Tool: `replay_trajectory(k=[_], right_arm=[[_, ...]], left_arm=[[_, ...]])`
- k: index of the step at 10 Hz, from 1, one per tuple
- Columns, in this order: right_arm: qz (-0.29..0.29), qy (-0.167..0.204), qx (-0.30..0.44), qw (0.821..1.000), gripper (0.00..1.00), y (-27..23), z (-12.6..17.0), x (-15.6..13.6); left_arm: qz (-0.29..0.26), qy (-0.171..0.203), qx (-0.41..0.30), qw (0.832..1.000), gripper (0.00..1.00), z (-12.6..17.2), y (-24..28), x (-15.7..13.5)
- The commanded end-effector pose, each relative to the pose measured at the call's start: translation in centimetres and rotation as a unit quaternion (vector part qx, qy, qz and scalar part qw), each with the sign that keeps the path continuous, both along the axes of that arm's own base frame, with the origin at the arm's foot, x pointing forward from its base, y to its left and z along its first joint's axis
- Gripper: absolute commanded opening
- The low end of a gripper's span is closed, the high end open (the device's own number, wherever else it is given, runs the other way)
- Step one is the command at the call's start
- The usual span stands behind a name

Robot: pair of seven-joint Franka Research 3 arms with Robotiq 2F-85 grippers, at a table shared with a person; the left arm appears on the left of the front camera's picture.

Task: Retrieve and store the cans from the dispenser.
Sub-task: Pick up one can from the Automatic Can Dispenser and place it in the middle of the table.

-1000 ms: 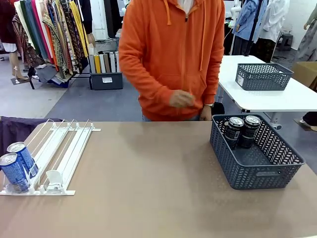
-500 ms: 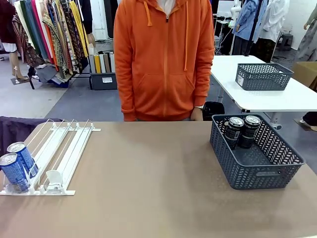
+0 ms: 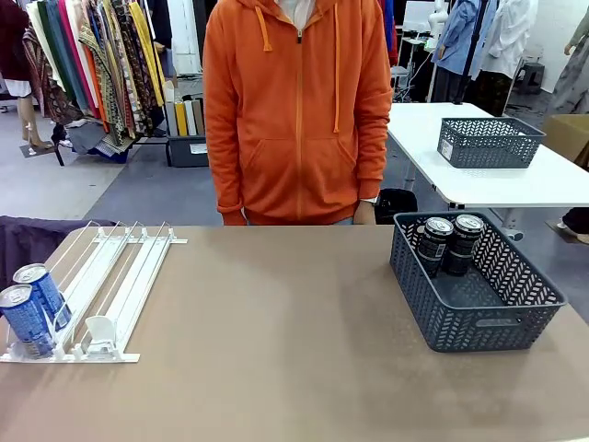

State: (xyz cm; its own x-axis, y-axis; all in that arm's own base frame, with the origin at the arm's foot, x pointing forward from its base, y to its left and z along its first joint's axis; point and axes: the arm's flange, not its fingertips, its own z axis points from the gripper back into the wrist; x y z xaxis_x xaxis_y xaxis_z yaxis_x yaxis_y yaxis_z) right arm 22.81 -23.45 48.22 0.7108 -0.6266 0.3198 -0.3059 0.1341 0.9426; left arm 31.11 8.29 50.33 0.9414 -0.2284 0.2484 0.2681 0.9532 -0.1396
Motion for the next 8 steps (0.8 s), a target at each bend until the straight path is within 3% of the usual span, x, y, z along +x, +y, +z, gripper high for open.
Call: replay_trajectory(k=[1, 3, 8], right_arm=[[-0.003, -0.015, 0.003, 1.000, 1.00, 0.0, 0.3, 0.2], [-0.003, -0.015, 0.003, 1.000, 1.00, 0.0, 0.3, 0.2], [-0.003, -0.015, 0.003, 1.000, 1.00, 0.0, 0.3, 0.2]], left_arm=[[-0.018, 0.022, -0.007, 1.000, 1.00, -1.4, -1.0, 1.0], [0.015, -0.007, -0.004, 1.000, 1.00, -3.1, -1.2, 2.5], [-0.001, 0.044, 0.013, 0.999, 1.00, -7.3, -2.1, 4.5]])
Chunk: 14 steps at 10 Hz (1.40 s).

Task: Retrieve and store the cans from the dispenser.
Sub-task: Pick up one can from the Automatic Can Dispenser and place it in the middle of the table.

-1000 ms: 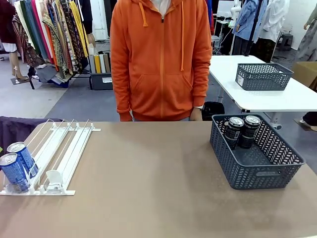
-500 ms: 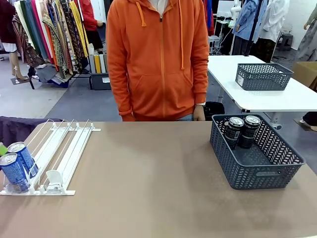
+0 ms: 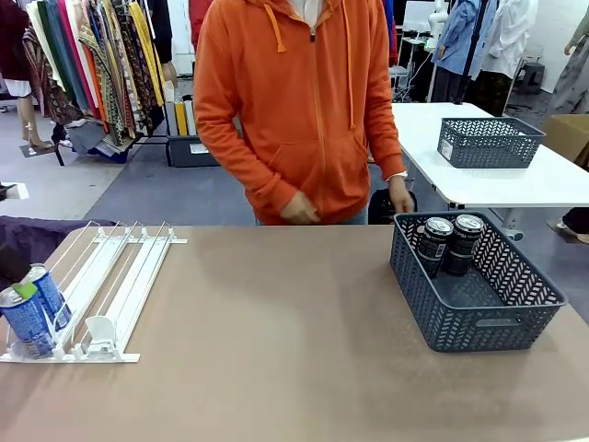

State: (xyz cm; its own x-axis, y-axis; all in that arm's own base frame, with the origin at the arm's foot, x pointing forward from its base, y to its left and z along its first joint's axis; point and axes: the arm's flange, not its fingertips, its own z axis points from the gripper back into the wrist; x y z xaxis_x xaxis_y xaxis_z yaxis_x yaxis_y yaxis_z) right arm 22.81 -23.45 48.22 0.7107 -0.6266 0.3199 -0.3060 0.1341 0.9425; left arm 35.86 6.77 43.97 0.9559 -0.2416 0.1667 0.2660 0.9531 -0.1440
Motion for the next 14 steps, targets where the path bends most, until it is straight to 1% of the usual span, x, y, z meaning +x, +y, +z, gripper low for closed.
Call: replay_trajectory(k=[1, 3, 4, 5, 6, 9, 11, 12, 13, 14], right_arm=[[-0.003, -0.015, 0.003, 1.000, 1.00, 0.0, 0.3, 0.2], [-0.003, -0.015, 0.003, 1.000, 1.00, 0.0, 0.3, 0.2], [-0.003, -0.015, 0.003, 1.000, 1.00, 0.0, 0.3, 0.2], [-0.003, -0.015, 0.003, 1.000, 1.00, 0.0, 0.3, 0.2], [-0.003, -0.015, 0.003, 1.000, 1.00, 0.0, 0.3, 0.2], [-0.003, -0.015, 0.003, 1.000, 1.00, 0.0, 0.3, 0.2], [-0.003, -0.015, 0.003, 1.000, 1.00, 0.0, 0.3, 0.2], [-0.003, -0.015, 0.003, 1.000, 1.00, 0.0, 0.3, 0.2], [-0.003, -0.015, 0.003, 1.000, 1.00, 0.0, 0.3, 0.2], [-0.003, -0.015, 0.003, 1.000, 1.00, 0.0, 0.3, 0.2]], left_arm=[[-0.002, 0.000, 0.007, 1.000, 1.00, -1.6, -0.9, 0.1], [0.005, 0.004, 0.026, 1.000, 1.00, -2.8, -0.9, 0.7], [-0.002, 0.011, 0.019, 1.000, 1.00, -3.5, -1.0, 1.0], [0.004, 0.015, 0.035, 0.999, 1.00, -4.4, -1.1, 1.3], [-0.002, 0.028, 0.037, 0.999, 1.00, -5.2, -1.5, 1.7], [-0.006, 0.049, 0.034, 0.998, 1.00, -5.8, -1.8, 1.7], [-0.001, 0.051, 0.038, 0.998, 1.00, -5.6, -1.6, 1.6], [-0.003, 0.047, 0.046, 0.998, 0.60, -5.5, -1.6, 1.7], [-0.003, 0.047, 0.044, 0.998, 0.01, -5.4, -1.6, 1.6], [-0.003, 0.044, 0.050, 0.998, 0.00, -5.4, -1.6, 1.6]])
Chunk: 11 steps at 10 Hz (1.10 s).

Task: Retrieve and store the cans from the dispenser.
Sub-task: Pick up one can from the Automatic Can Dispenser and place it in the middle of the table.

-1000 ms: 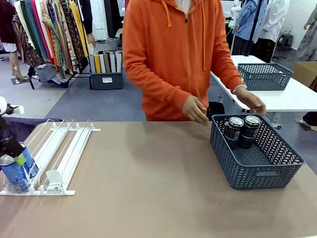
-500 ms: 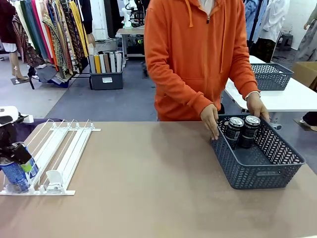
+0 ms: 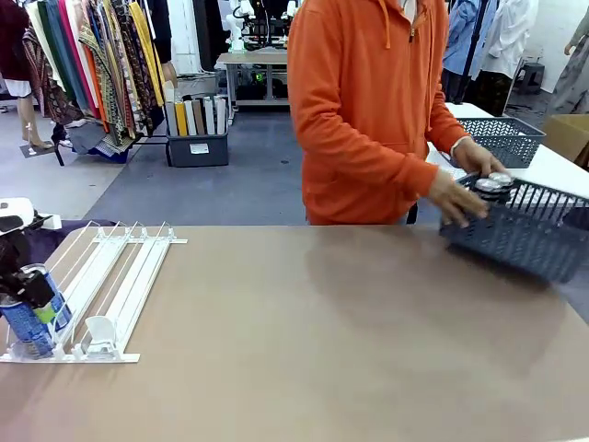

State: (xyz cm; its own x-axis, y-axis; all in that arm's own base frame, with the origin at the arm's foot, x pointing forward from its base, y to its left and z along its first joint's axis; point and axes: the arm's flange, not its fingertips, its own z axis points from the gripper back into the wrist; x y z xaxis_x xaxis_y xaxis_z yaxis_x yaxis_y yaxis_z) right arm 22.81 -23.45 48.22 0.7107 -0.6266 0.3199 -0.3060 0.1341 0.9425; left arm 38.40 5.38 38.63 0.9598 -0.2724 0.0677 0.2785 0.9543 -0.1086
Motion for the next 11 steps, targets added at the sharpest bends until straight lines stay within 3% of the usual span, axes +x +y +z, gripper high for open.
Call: replay_trajectory(k=[1, 7, 9, 11], right_arm=[[-0.003, -0.015, 0.003, 1.000, 1.00, 0.0, 0.3, 0.2], [-0.003, -0.015, 0.003, 1.000, 1.00, 0.0, 0.3, 0.2], [-0.003, -0.015, 0.003, 1.000, 1.00, 0.0, 0.3, 0.2], [-0.003, -0.015, 0.003, 1.000, 1.00, 0.0, 0.3, 0.2]], left_arm=[[0.009, -0.007, 0.020, 1.000, 0.00, 0.1, -0.1, -1.0], [0.022, -0.030, 0.031, 0.999, 0.00, 2.6, 0.1, -2.0], [0.034, -0.063, 0.034, 0.997, 0.00, 7.0, 0.1, -3.7], [0.050, -0.093, 0.029, 0.994, 0.00, 13.6, 0.1, -6.3]])
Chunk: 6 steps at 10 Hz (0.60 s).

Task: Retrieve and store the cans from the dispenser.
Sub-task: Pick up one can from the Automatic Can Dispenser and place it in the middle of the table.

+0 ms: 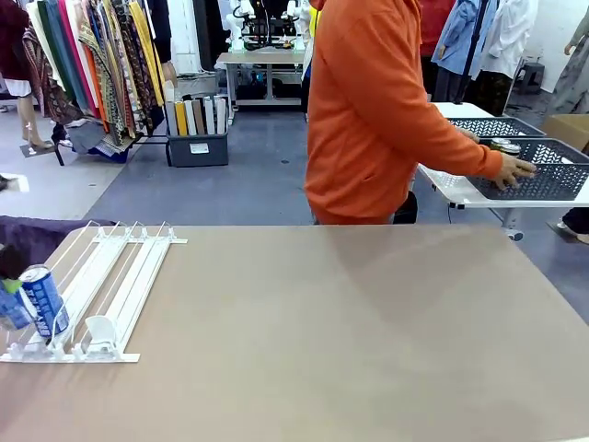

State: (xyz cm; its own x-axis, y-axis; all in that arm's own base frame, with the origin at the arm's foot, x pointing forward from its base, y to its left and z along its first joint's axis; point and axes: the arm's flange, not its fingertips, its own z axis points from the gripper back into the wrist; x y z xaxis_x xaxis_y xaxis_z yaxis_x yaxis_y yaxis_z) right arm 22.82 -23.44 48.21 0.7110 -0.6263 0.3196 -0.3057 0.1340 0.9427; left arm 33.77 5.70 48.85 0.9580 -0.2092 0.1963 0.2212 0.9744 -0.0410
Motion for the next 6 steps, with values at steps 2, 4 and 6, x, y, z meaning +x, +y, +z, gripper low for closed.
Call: replay_trajectory(k=[2, 4, 6], right_arm=[[-0.004, -0.015, 0.003, 1.000, 1.00, 0.0, 0.3, 0.2], [-0.004, -0.015, 0.003, 1.000, 1.00, 0.0, 0.3, 0.2], [-0.004, -0.015, 0.003, 1.000, 1.00, 0.0, 0.3, 0.2]], left_arm=[[0.002, -0.033, -0.020, 0.999, 0.00, 7.8, 0.7, -3.4], [-0.007, -0.079, -0.049, 0.996, 0.00, 11.6, 1.6, -6.6], [0.018, -0.125, -0.075, 0.989, 0.00, 13.4, 3.2, -8.6]])
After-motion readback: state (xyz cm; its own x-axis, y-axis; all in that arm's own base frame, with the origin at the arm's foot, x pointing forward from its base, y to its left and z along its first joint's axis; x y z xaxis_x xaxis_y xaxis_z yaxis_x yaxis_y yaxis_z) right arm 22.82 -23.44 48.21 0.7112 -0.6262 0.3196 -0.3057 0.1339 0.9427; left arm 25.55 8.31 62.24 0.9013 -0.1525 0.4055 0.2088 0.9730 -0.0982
